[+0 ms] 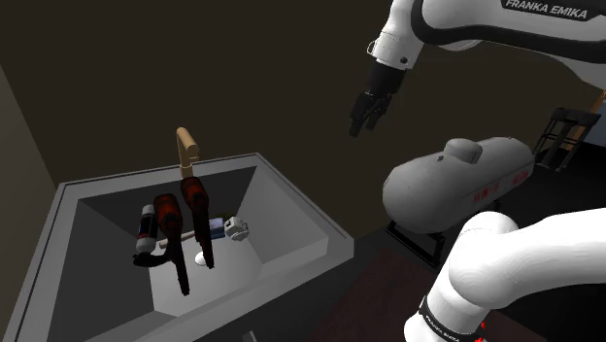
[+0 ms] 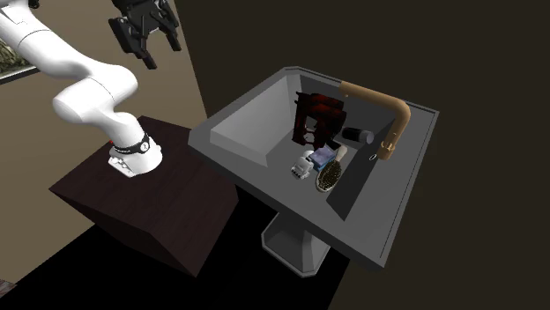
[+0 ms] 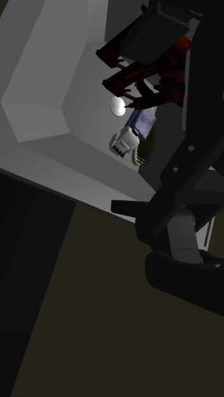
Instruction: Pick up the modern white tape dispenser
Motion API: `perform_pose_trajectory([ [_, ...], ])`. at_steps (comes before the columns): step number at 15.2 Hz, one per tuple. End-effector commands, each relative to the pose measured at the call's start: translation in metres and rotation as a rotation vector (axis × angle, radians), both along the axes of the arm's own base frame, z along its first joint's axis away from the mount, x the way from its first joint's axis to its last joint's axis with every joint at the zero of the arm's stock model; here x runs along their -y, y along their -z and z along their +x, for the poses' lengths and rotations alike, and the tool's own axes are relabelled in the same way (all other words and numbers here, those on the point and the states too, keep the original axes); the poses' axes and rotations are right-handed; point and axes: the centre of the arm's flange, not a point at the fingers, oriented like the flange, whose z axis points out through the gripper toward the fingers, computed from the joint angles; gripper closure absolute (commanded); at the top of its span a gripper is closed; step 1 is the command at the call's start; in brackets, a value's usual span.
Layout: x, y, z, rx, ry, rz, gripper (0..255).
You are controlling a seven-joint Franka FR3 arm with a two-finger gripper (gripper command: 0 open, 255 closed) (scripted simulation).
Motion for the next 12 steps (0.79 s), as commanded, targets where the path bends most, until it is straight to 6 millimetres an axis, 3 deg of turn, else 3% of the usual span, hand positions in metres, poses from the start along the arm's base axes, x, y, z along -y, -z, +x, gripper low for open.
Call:
perform_pose_trajectory([
  [1,0.000,0.000,0.000,0.000,0.000,0.000,0],
  [12,-0.004,0.114,0.085,0.058,-0.231,0.002,0],
])
